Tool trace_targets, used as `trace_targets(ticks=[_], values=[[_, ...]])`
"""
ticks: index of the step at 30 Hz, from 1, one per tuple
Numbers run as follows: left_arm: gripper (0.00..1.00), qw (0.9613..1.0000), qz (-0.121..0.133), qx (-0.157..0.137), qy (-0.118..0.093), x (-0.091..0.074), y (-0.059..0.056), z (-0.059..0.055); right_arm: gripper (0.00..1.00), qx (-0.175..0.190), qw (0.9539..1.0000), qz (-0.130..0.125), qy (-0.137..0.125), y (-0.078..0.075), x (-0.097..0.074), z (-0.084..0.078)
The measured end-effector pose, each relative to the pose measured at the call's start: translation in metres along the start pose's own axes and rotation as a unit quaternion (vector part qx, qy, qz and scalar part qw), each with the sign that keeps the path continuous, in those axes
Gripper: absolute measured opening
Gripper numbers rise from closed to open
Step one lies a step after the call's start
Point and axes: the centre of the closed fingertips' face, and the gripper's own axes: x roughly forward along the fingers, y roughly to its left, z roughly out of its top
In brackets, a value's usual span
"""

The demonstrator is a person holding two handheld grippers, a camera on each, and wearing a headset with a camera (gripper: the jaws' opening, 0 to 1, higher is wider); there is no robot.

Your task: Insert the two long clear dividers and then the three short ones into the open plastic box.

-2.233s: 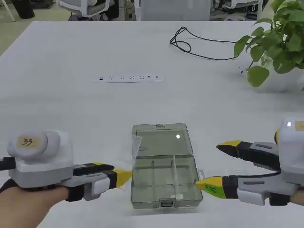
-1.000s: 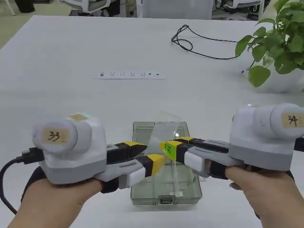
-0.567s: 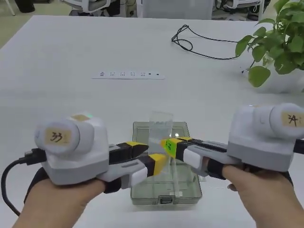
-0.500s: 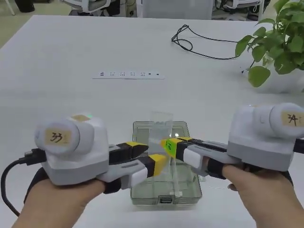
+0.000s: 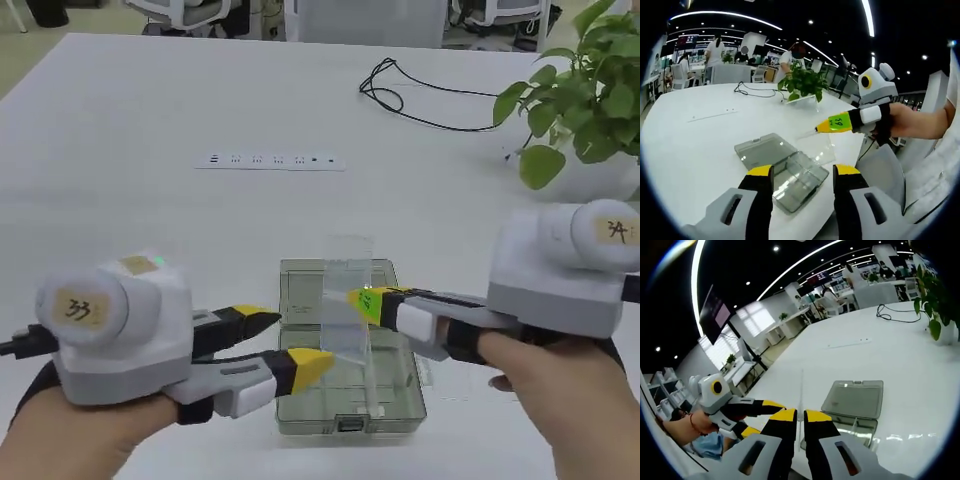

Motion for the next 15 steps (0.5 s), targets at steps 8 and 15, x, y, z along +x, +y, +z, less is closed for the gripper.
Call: trace_targets(ticks=[8,15], values=[[0.63,0.9978,-0.020,0.057,0.027,-0.010,0.008,-0.016,0.06,0.010,0.9996,-0.015,0.021,-0.008,0.005,0.000],[0.78,0.9954,-0.037,0.080,0.037,-0.014,0.010,-0.027,0.06,0.002,0.9979,-0.034,0.056,-0.016,0.013,-0.006]])
